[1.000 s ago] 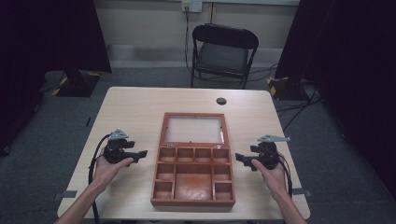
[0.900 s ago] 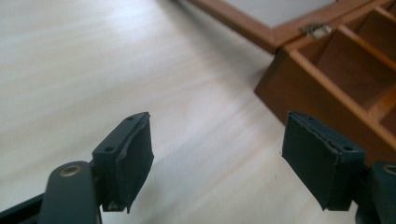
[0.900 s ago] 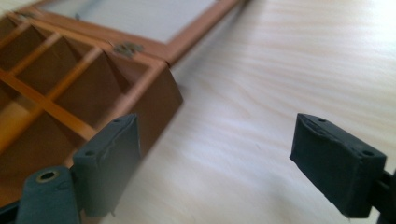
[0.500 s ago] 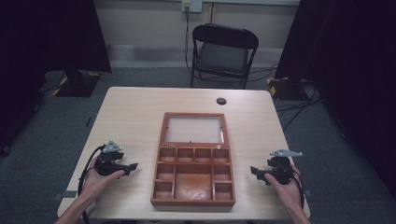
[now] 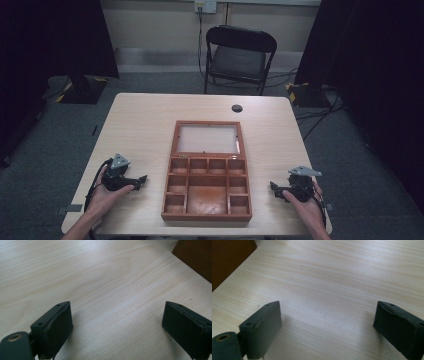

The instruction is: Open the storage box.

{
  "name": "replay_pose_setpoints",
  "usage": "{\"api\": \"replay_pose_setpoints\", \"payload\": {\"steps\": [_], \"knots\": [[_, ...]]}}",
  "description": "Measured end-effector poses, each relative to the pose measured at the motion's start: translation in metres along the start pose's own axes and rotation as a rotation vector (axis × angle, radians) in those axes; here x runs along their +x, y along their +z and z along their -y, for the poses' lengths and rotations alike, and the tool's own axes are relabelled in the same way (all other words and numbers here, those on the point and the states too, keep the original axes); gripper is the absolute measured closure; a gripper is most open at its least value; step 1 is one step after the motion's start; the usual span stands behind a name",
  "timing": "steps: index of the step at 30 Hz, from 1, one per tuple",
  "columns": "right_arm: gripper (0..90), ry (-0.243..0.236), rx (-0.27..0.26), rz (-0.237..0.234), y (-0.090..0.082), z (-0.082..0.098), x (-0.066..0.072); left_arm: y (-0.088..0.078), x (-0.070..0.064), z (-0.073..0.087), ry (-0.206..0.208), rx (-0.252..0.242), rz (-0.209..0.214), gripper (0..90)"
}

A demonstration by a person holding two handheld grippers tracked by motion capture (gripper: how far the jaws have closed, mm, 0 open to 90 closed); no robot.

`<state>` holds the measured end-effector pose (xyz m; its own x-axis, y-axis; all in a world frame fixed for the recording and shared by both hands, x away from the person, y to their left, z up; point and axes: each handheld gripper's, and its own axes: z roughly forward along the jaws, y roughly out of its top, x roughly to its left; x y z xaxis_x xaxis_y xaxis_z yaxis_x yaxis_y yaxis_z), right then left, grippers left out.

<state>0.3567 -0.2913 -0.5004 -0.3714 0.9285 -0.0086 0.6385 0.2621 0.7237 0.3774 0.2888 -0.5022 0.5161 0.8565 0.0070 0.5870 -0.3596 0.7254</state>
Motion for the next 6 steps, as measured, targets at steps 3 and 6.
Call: {"api": "replay_pose_setpoints", "payload": {"steps": [3, 6], "knots": [[5.1, 0.005, 0.004, 0.01, 0.0009, -0.0008, 0.0005, 0.0009, 0.0005, -0.0006, -0.004, 0.007, 0.0, 5.0], [4.8, 0.004, 0.003, 0.011, 0.0011, -0.0008, 0.0004, 0.0017, 0.001, -0.0009, -0.008, 0.009, -0.002, 2.9]]}}
